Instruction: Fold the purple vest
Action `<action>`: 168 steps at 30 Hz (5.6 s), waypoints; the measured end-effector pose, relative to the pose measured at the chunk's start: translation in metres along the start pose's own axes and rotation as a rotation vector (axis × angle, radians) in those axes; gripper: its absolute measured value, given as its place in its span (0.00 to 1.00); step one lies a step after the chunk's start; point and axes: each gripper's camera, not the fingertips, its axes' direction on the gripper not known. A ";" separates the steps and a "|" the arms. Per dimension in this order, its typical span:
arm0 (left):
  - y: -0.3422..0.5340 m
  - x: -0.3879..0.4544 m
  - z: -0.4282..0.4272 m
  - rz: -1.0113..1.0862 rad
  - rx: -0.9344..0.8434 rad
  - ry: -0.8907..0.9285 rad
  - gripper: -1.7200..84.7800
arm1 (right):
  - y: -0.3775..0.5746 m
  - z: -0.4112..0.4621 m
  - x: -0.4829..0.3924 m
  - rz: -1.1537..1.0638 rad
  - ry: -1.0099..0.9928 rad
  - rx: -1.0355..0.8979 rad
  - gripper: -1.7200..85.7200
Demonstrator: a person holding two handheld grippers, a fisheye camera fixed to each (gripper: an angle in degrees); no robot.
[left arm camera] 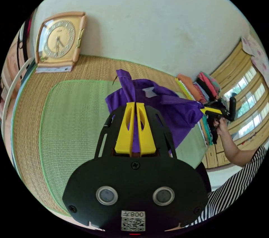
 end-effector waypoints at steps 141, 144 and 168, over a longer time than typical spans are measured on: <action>-0.403 0.157 0.397 0.140 -0.121 0.423 0.03 | -0.085 0.038 0.358 0.582 -0.526 0.260 0.04; -0.409 0.160 0.417 0.152 -0.202 0.371 0.05 | -0.082 0.039 0.362 0.644 -0.420 0.224 0.05; -0.445 0.174 0.491 0.035 -0.232 0.276 0.03 | -0.165 0.117 0.259 0.382 -0.188 -0.010 0.11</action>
